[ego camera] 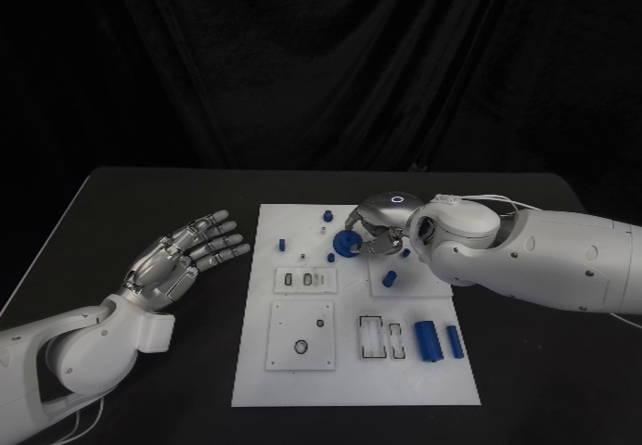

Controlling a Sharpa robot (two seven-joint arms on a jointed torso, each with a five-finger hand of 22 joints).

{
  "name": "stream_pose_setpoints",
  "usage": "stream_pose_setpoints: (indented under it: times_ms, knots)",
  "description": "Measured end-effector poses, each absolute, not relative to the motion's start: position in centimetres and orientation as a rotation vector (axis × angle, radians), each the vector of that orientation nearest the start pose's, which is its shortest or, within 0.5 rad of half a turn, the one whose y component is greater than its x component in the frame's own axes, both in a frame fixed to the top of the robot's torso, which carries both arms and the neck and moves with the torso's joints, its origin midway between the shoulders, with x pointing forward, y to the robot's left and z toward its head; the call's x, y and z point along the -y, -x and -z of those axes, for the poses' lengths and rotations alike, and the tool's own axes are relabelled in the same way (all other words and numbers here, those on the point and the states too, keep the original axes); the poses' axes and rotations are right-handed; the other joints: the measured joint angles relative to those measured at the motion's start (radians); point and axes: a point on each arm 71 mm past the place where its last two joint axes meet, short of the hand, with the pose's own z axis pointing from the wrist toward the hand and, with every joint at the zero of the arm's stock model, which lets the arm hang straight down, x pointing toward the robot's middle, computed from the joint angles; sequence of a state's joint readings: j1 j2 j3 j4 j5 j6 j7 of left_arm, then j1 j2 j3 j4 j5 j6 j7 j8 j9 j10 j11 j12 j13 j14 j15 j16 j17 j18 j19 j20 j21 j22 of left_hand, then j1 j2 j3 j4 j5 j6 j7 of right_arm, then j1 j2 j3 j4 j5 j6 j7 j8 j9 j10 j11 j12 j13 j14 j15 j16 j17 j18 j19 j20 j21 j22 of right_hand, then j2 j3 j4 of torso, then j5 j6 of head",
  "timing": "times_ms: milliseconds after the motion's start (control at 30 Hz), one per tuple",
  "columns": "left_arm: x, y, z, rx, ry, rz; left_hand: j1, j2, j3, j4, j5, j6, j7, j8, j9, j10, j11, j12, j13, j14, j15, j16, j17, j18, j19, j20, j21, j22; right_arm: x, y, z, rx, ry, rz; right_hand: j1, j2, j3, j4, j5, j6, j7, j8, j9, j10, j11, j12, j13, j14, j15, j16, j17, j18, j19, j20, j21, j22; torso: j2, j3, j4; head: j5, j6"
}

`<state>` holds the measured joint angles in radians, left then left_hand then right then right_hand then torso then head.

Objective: Assemble the parts on the task board

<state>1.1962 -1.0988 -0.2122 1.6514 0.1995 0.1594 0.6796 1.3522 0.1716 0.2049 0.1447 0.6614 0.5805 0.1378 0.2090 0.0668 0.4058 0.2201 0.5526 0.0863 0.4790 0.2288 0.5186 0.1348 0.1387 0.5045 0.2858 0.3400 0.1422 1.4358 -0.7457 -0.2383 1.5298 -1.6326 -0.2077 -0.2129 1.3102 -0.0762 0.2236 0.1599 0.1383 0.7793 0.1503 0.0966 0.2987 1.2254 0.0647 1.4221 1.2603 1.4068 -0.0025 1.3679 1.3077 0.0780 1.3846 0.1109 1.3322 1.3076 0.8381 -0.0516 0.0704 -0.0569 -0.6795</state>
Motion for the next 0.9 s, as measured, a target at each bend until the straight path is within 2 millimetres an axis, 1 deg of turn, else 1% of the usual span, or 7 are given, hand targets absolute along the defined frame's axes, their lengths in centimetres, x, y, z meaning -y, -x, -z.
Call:
stream_pose_setpoints:
  times_ms: [267,333,467,533,600,733,900]
  knots:
    - [-28.44,-42.48,20.69,-1.270,1.256,1.984,0.000,0.000,0.000,0.000,0.000,0.000,0.000,0.000,0.000,0.000,0.000,0.000,0.000,0.000,0.000,0.000,0.000,0.000,0.000,0.000,0.000,0.000,15.51,-49.52,14.79,-1.641,0.500,-0.443,0.000,0.000,-0.007,0.002,-0.015,0.019,-0.001,-0.004,-0.011,-0.007,0.000,-0.004,-0.006,-0.004,0.004,-0.004,0.000,0.000,0.000,0.000,-0.004,0.000,0.000,-0.0001,0.0000,0.003,-0.002]
    - [-28.41,-42.49,20.70,-1.270,1.256,1.985,0.000,0.000,0.000,0.000,0.000,0.000,0.000,0.000,0.000,0.000,0.000,0.000,0.000,0.000,0.000,0.000,0.000,0.000,0.000,0.000,0.000,0.000,15.50,-49.52,14.78,-1.639,0.500,-0.444,0.001,0.001,-0.010,-0.001,0.001,0.035,-0.002,-0.007,-0.014,-0.011,-0.004,-0.004,-0.007,-0.004,0.004,-0.004,0.000,0.000,0.000,0.000,-0.006,0.000,0.000,0.0000,0.0000,0.003,-0.003]
    - [-28.34,-42.51,20.71,-1.272,1.255,1.987,0.000,0.000,0.003,0.003,-0.004,0.000,0.000,0.000,0.000,0.000,0.000,0.000,0.000,0.000,0.000,0.000,0.000,0.000,0.000,0.000,0.000,0.000,15.39,-49.54,14.66,-1.631,0.498,-0.448,0.013,0.013,-0.005,-0.009,0.079,0.113,-0.008,0.019,-0.015,-0.016,-0.009,-0.010,-0.010,-0.004,0.004,-0.006,0.000,0.000,0.000,0.000,-0.012,0.000,0.000,0.0000,0.0000,0.001,-0.004]
    - [-28.32,-42.51,20.71,-1.273,1.255,1.988,0.000,0.000,0.003,0.003,-0.004,0.000,0.000,0.000,0.000,0.000,0.000,0.000,0.000,0.000,0.000,0.000,0.000,0.000,0.000,0.000,0.000,0.000,15.33,-49.53,14.63,-1.627,0.499,-0.452,0.015,0.015,0.005,-0.019,0.125,0.128,0.005,0.030,-0.015,-0.021,-0.014,-0.010,-0.010,-0.009,-0.002,-0.008,0.000,0.000,-0.004,-0.004,-0.012,0.000,0.000,0.0003,0.0000,0.000,-0.004]
    - [-28.31,-42.51,20.71,-1.273,1.255,1.988,-0.005,0.005,0.005,0.000,-0.004,0.000,0.000,0.000,0.000,0.000,0.000,0.000,0.000,0.000,0.000,0.000,0.000,0.000,0.000,0.000,0.000,0.000,15.26,-49.50,14.59,-1.621,0.498,-0.457,0.034,0.019,0.016,-0.033,0.171,0.149,-0.001,0.068,-0.006,-0.022,-0.016,-0.014,-0.010,-0.008,-0.003,-0.008,0.000,0.000,-0.005,-0.006,-0.012,0.000,0.000,0.0004,0.0000,0.000,-0.004]
    - [-28.31,-42.51,20.72,-1.274,1.256,1.988,-0.005,0.005,0.007,0.002,-0.004,0.000,0.000,0.000,0.000,0.000,0.000,0.000,0.000,0.000,0.000,0.000,0.000,0.000,0.000,0.000,0.000,0.000,15.28,-49.47,14.67,-1.615,0.496,-0.463,0.038,0.018,0.022,-0.047,0.238,0.150,0.000,0.072,-0.006,-0.019,-0.031,-0.020,-0.012,-0.006,-0.017,-0.008,0.000,0.000,-0.003,-0.015,-0.014,0.000,0.000,0.0004,0.0000,0.000,-0.004]
    - [-28.31,-42.51,20.72,-1.274,1.256,1.989,-0.005,0.005,0.010,0.004,-0.004,0.000,0.000,0.000,0.000,0.000,0.000,0.000,0.000,0.000,0.000,0.000,0.000,0.000,0.000,0.000,0.000,0.000,15.36,-49.48,14.74,-1.606,0.491,-0.469,0.039,0.017,0.024,-0.049,0.307,0.150,0.000,0.072,-0.006,-0.015,-0.035,-0.020,-0.013,-0.006,-0.017,-0.008,0.000,0.000,0.002,-0.020,-0.016,0.000,0.000,0.0003,0.0000,0.001,-0.005]
